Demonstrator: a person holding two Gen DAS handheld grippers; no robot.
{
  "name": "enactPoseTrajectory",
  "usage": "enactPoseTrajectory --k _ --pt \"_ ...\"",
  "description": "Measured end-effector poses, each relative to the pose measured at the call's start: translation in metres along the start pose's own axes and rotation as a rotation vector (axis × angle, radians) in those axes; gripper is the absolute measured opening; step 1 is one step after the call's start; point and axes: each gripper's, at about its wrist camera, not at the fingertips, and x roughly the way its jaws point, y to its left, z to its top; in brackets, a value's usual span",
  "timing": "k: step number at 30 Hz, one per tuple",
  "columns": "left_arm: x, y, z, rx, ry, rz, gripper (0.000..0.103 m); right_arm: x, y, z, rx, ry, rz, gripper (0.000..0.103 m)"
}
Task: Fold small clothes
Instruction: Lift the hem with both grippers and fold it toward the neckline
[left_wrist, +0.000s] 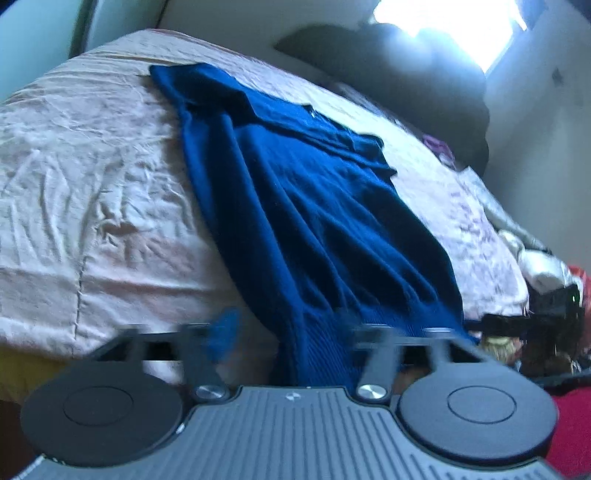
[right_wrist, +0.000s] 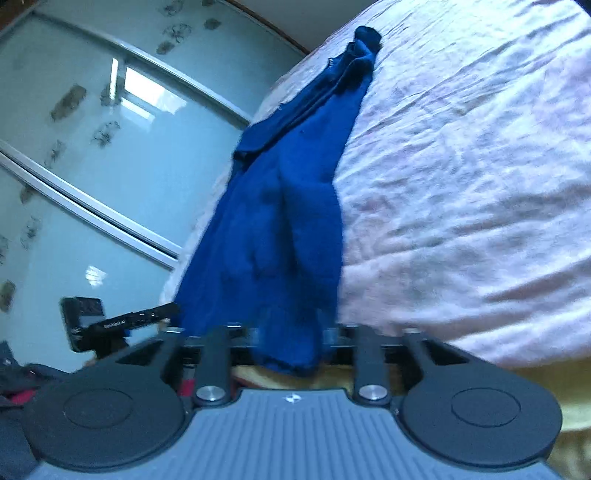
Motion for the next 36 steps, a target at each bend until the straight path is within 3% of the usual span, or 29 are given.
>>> enactPoseTrajectory --k 1,3,6,12,14,15,16,18,20,22,24,28,36 --pt "0.000 0.000 0.000 -0.002 -0.010 0.011 0.079 0.002 0.002 0.001 -0.009 0.000 0.021 0.060" --pt "0.002 -0.002 -0.001 0.000 0.001 0.014 0.079 0.003 0.010 0.003 -0.043 -0.015 0.000 0.061" --pt "0.007 0.000 -0.004 0.000 0.026 0.007 0.079 -0.011 0.013 0.008 -0.067 -0.124 -0.110 0.063" --pt "0.017 -0.001 -0.008 -0.020 0.035 -0.078 0.084 0.010 0.017 0.000 -0.152 0.012 -0.066 0.062" --pt "0.022 -0.006 -0.010 -0.007 0.036 -0.109 0.088 0.022 0.021 0.000 -0.158 0.015 -0.051 0.053" --pt "0.023 -0.008 -0.012 0.007 0.027 -0.114 0.092 0.029 0.021 0.002 -0.150 0.027 -0.050 0.033" --pt "0.024 -0.011 -0.014 0.020 0.019 -0.115 0.093 0.039 0.024 0.001 -0.142 0.043 -0.057 0.020" --pt "0.025 -0.014 -0.017 0.041 0.005 -0.105 0.092 0.053 0.026 0.001 -0.128 0.054 -0.043 0.014" --pt "0.024 -0.017 -0.018 0.064 0.001 -0.073 0.081 0.062 0.034 0.000 -0.150 0.073 -0.054 0.007" --pt "0.024 -0.018 -0.016 0.085 0.016 -0.018 0.021 0.063 0.042 -0.001 -0.175 0.077 -0.059 0.005" --pt "0.025 -0.010 -0.012 0.036 0.036 -0.004 0.008 0.060 0.047 -0.003 -0.189 0.078 -0.051 0.005" --pt "0.018 -0.011 -0.010 0.043 0.013 -0.010 0.008 0.058 0.063 -0.003 -0.217 0.064 -0.012 0.005" --pt "-0.037 -0.024 0.013 0.068 -0.175 -0.083 0.007 0.038 0.109 0.014 -0.390 -0.022 0.105 0.005"
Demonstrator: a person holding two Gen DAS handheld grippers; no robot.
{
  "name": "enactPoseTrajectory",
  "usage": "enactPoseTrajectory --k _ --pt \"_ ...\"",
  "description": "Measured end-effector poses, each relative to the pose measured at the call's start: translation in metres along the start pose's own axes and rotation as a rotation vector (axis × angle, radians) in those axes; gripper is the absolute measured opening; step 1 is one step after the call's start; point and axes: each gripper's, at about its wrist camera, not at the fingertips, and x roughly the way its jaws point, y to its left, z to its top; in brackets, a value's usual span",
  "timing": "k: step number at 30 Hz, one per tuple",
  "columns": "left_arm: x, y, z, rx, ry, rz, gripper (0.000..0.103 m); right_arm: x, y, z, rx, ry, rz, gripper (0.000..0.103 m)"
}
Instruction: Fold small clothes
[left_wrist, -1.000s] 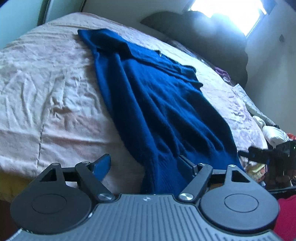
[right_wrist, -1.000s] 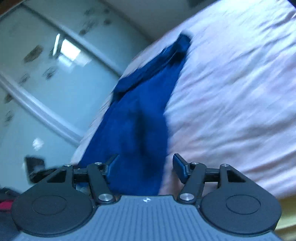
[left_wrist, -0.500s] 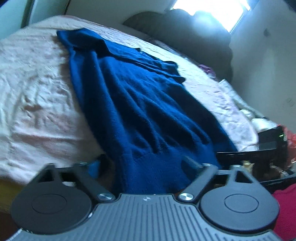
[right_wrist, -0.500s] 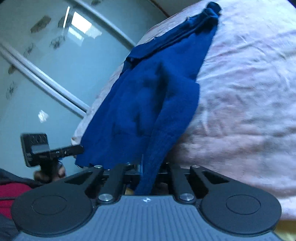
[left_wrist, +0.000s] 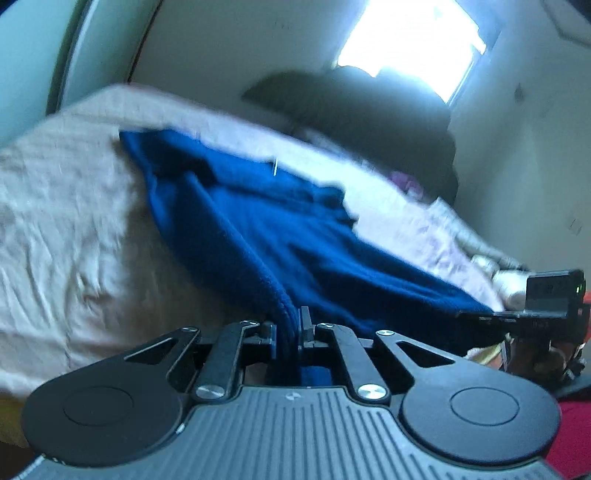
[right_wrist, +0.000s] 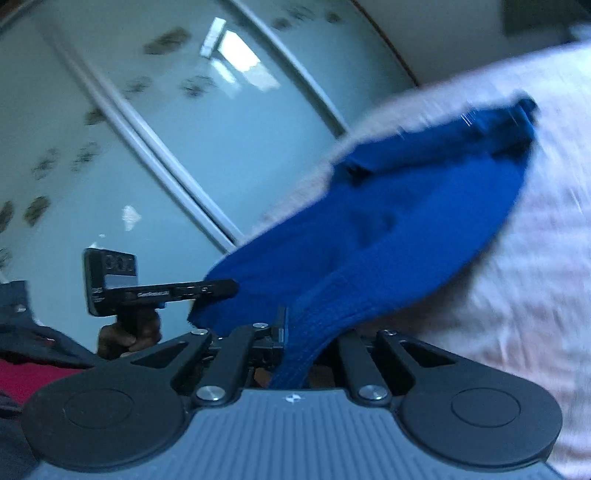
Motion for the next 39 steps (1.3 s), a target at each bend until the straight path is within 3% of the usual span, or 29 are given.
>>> enactPoseTrajectory --k 6,12,22,31,39 --pt "-0.022 0.006 0.010 -0.042 -0.058 -0.033 0.007 -0.018 0.020 0.009 -0.092 -0.041 0.013 0.005" --pt "-0.014 0.013 0.010 -0.067 -0.027 -0.004 0.007 -0.018 -0.006 0.000 0.004 -0.026 0.004 0.005" --pt "-0.004 -0.003 0.040 0.020 -0.138 0.003 0.007 -0.014 -0.019 0.026 0.006 -0.090 0.006 0.005" --pt "0.011 -0.003 0.058 0.015 -0.173 0.044 0.008 -0.011 -0.024 0.051 -0.024 -0.132 -0.022 0.005" --pt "0.037 0.011 0.077 -0.018 -0.164 0.108 0.008 0.011 -0.049 0.068 0.035 -0.156 -0.056 0.005"
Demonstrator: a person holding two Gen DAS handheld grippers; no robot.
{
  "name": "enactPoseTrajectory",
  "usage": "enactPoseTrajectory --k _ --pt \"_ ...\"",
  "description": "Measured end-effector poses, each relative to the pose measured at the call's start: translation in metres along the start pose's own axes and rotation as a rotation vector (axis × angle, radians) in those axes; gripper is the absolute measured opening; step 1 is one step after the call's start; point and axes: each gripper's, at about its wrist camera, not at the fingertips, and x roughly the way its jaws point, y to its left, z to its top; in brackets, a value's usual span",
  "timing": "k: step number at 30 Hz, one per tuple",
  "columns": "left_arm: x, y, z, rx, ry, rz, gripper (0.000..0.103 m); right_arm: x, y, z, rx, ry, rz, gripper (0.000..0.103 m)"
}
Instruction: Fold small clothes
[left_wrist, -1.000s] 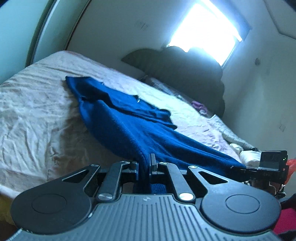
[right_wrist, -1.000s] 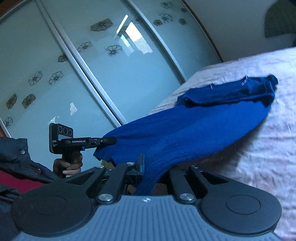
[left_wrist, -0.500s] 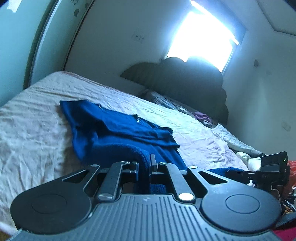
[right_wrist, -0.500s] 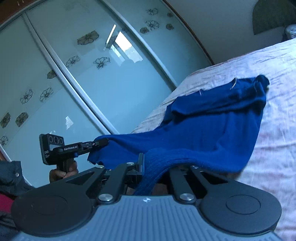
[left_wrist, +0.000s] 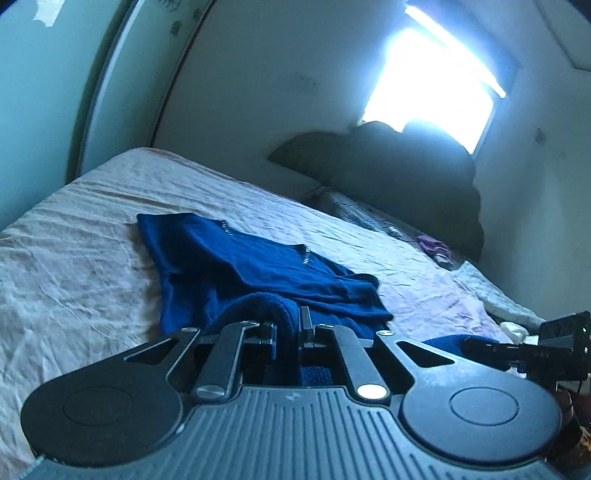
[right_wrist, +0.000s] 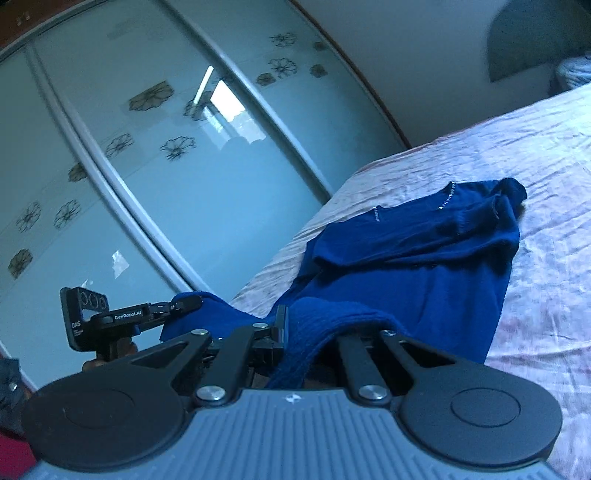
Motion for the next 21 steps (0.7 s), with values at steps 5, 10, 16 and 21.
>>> enactPoseTrajectory --k 5,10,16,21 --pt "0.029 0.002 0.005 0.013 0.025 0.080 0.008 0.021 -0.014 0.007 0.019 -0.001 -0.042 0.005" --pt "0.057 0.003 0.008 0.038 0.051 0.146 0.008 0.040 -0.022 0.016 0.002 -0.004 -0.086 0.006" --pt "0.084 0.007 0.013 0.067 0.091 0.215 0.008 0.060 -0.037 0.027 0.028 -0.027 -0.114 0.006" --pt "0.101 0.008 0.017 0.091 0.113 0.253 0.008 0.076 -0.050 0.031 0.045 -0.028 -0.154 0.006"
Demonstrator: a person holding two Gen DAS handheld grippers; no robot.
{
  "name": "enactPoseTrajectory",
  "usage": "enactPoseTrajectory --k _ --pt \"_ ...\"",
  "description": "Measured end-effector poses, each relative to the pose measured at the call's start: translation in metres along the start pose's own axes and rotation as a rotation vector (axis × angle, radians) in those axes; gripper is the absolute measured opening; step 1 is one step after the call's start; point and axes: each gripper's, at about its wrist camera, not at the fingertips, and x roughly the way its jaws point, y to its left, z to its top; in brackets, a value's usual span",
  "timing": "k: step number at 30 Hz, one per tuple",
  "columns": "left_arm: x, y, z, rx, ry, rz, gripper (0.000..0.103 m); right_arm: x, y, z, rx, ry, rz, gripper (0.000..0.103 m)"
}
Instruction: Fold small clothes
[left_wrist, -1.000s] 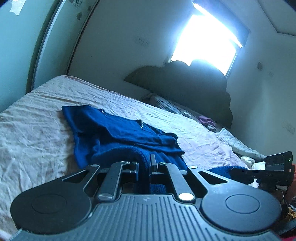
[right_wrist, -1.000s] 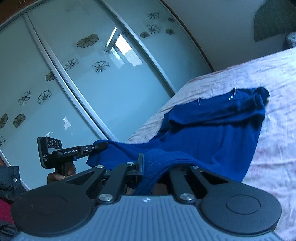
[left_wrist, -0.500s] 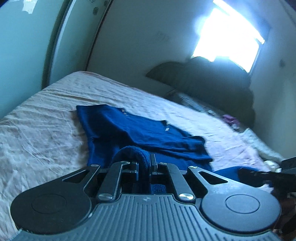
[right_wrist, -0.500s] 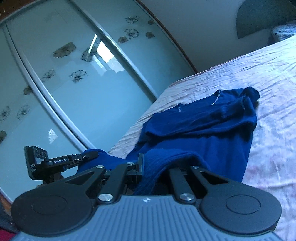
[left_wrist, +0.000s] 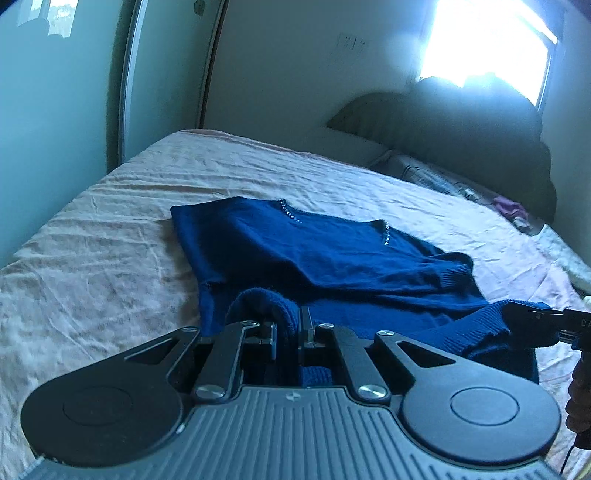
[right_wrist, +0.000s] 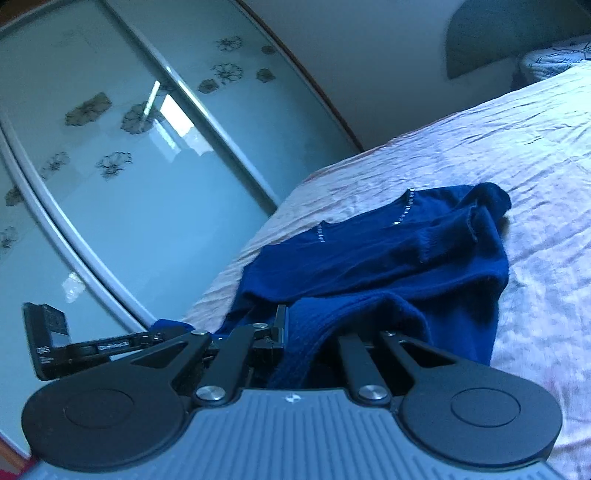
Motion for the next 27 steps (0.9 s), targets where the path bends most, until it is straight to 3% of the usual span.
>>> enactPoseTrajectory --k 13,27 --pt "0.031 -0.014 0.004 0.108 0.031 0.081 0.009 0.020 -0.011 -0.003 -0.012 0.008 -0.050 0.006" --pt "0.050 -0.012 -0.001 0.125 0.068 0.097 0.009 0.029 -0.027 -0.008 0.018 0.031 -0.066 0.006"
